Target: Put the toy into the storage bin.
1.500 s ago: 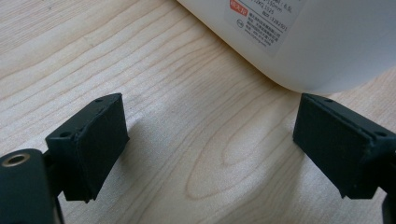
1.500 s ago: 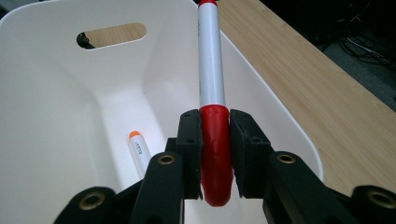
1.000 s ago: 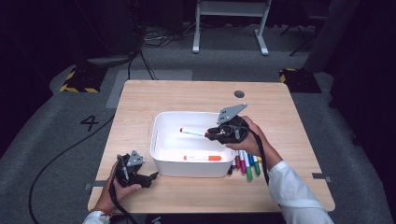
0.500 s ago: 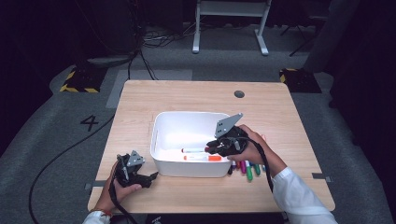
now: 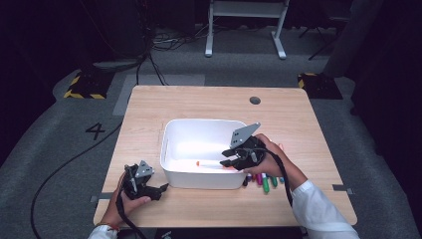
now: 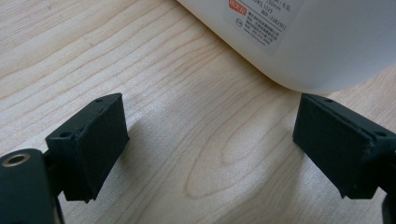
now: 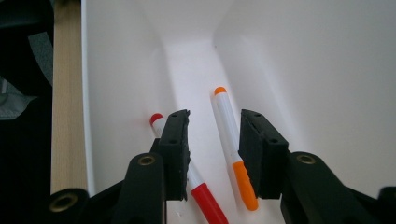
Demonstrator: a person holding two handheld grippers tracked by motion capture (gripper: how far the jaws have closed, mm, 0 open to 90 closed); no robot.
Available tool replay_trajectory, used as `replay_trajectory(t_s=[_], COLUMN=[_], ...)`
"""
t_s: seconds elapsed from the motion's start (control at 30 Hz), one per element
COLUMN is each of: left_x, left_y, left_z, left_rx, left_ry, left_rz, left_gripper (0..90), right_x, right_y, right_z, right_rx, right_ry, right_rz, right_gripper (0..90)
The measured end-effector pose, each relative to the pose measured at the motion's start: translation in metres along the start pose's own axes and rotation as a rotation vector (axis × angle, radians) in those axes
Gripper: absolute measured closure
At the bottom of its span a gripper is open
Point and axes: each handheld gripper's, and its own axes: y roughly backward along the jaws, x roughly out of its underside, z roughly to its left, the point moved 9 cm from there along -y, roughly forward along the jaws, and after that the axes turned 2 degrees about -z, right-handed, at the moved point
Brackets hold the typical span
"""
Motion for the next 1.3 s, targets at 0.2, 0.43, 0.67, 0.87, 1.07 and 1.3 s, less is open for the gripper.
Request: replay_trajectory(t_s=[0.2, 0.43, 0.67, 0.87, 1.07, 1.3], left_x=[0.000, 0.000, 0.000, 0.000, 0.000, 0.000], left_y=[0.000, 0.000, 0.000, 0.000, 0.000, 0.000], left_z=[0.000, 0.000, 0.000, 0.000, 0.000, 0.000], left_rx=[0.005, 0.000, 0.000, 0.003, 0.007, 0.007], left_ry=[-0.001, 0.000, 0.000, -0.001, -0.001, -0.001], left_rz=[0.001, 0.000, 0.000, 0.000, 0.001, 0.001], left_gripper=[10.2, 10.2, 10.2, 10.2, 10.2, 10.2], right_x=[0.000, 0.011, 0.041, 0.092, 0.148, 0.186], right_y=[0.018, 0.055, 0.091, 0.108, 0.102, 0.080], right_z=[-0.011, -0.031, -0.049, -0.073, -0.093, -0.108], right_rx=[0.063, 0.200, 0.338, 0.441, 0.491, 0.494], right_ry=[-0.028, -0.096, -0.188, -0.273, -0.404, -0.495], right_rz=[-0.053, -0.124, -0.160, -0.131, -0.087, -0.037], right_gripper=[58.1, 51.9, 47.6, 47.5, 47.4, 48.3])
